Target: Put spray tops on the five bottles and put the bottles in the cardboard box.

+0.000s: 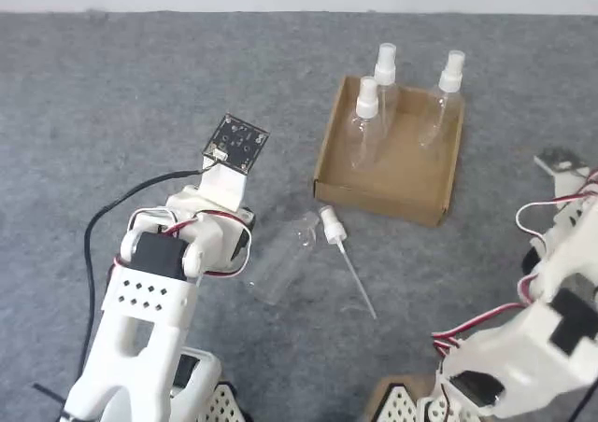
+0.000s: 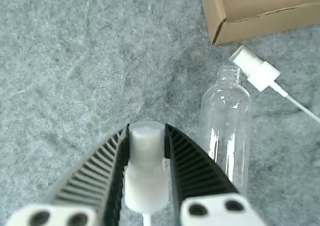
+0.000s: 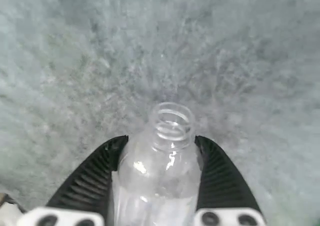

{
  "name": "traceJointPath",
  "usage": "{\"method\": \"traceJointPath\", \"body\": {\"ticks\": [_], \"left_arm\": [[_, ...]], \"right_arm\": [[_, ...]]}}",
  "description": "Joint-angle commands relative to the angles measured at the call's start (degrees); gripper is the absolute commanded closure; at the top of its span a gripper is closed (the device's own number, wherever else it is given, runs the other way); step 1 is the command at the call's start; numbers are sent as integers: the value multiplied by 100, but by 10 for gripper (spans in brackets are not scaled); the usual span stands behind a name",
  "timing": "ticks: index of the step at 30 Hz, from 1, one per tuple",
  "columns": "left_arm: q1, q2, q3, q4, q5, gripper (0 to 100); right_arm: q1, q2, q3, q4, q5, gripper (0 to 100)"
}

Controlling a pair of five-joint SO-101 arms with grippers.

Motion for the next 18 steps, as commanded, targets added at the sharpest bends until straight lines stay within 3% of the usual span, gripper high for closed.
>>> {"method": "traceJointPath", "body": {"ticks": [1, 7, 12, 18], "left_arm": [[-18, -237, -224, -123, 53, 989], [-26, -237, -1358, 519, 193, 989], [-316, -237, -2571, 844, 176, 989], [-800, -237, -4057, 897, 352, 989]], "right_arm": [[-576, -1429, -229, 259, -589, 944], [-2281, -3574, 519, 409, -1635, 944], [-4110, -5182, 1002, 347, -2611, 990], [-6360, -5560, 1240, 101, -3578, 981]]}}
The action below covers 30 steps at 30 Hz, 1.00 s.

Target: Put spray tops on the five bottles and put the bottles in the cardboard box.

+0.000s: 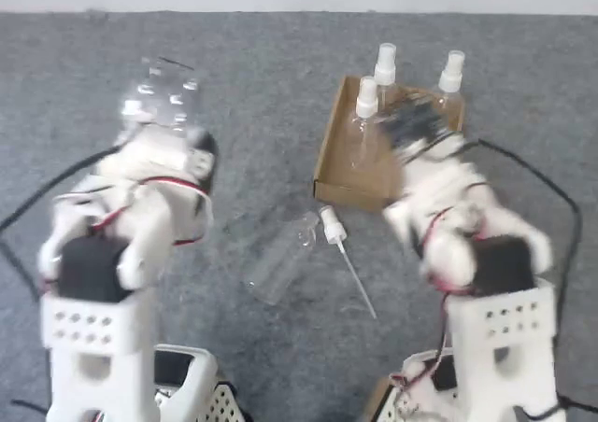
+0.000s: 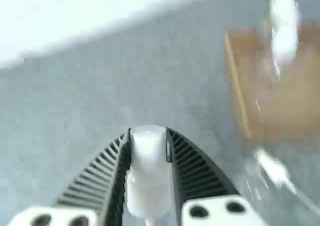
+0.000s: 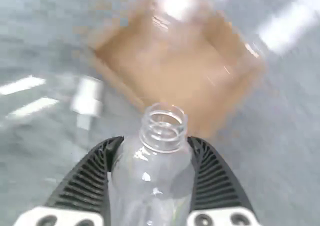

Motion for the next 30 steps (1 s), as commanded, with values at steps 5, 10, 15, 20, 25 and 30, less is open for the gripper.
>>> {"method": "traceJointPath", "body": {"ticks": [5, 10, 15, 20, 25, 30], "left_arm": [[-105, -220, -1508, 9, 791, 989], [-132, -229, -1982, -264, 1565, 989], [-132, -229, -2088, -571, 2462, 989], [-141, -229, -2088, -782, 2884, 989], [-141, -220, -1763, -1099, 2892, 989], [-114, -220, -1112, -1864, 2901, 989]], "right_arm": [[-1991, 233, 387, -1235, -949, 981], [-2571, 470, 1257, -2659, -1020, 983], [-2993, 470, 1767, -3468, -1020, 983], [-3090, 462, 1829, -3714, -967, 982], [-3099, 462, 1899, -3723, -967, 982], [-3301, 462, 2338, -4611, -993, 993]]}}
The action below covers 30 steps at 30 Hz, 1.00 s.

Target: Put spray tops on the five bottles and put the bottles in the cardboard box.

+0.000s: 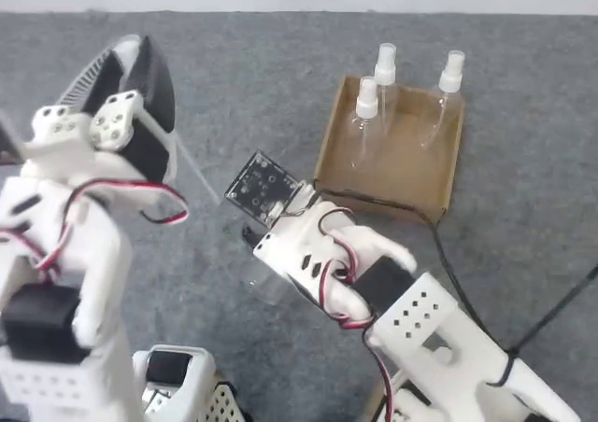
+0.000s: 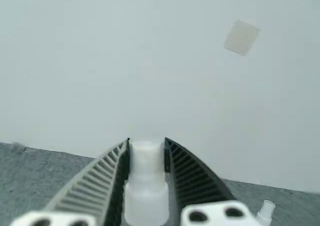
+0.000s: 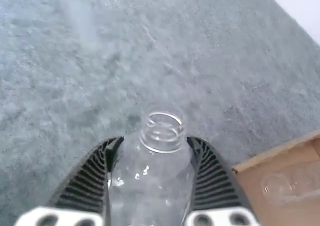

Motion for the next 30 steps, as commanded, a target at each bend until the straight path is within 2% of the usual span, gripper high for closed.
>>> {"method": "traceJointPath", "body": {"ticks": [1, 6, 13, 20, 27, 30], "left_arm": [[26, -70, 295, -563, 105, 989], [9, -70, 708, -844, 105, 989], [53, -70, 1332, -862, 105, 989], [53, -70, 2097, -1292, 105, 989], [62, -79, 2352, -985, 62, 989], [62, -79, 2352, -923, 62, 989]], "right_arm": [[-180, -31, 308, -927, -53, 992], [-215, -31, 756, -1780, -53, 992], [-224, -31, 738, -1824, -62, 992], [-224, -31, 756, -1798, -62, 992], [-233, -40, 730, -1349, -18, 992], [-224, -40, 730, -1455, -79, 992]]}}
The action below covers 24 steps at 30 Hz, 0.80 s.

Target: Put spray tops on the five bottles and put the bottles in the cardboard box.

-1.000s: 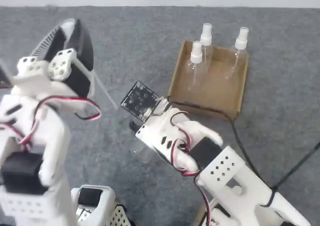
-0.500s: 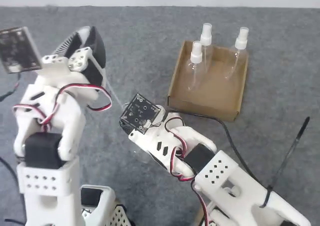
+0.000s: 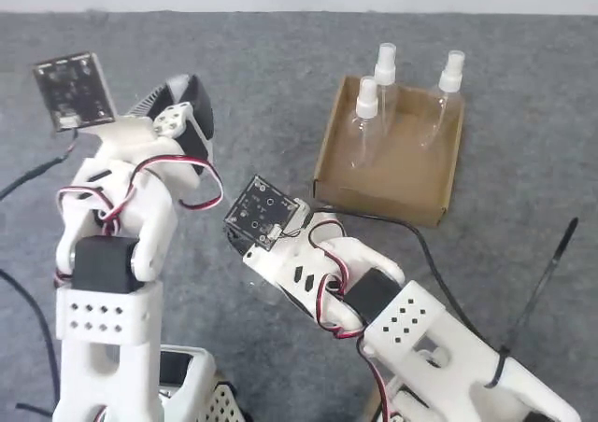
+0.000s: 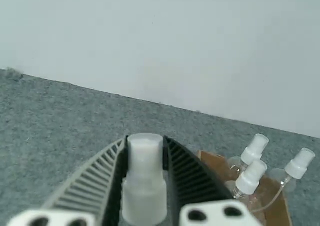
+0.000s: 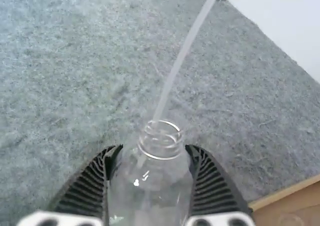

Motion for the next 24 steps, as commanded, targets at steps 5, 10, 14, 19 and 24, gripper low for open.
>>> {"method": "traceJointPath", "body": {"ticks": [5, 10, 14, 19, 24], "left_arm": [[193, -97, -4, 132, -404, 989], [396, -185, -13, 431, -536, 989], [396, -607, -4, 695, -536, 989], [615, -1090, 163, 976, -607, 981], [791, -949, 295, 791, -1240, 893]], "right_arm": [[-22, -40, 123, -936, -1108, 992], [-22, -31, 413, -1569, -1310, 992], [-22, -31, 536, -1736, -1354, 992], [-40, -31, 536, -1719, -1354, 992], [-22, -31, 598, -1701, -1345, 992]]}}
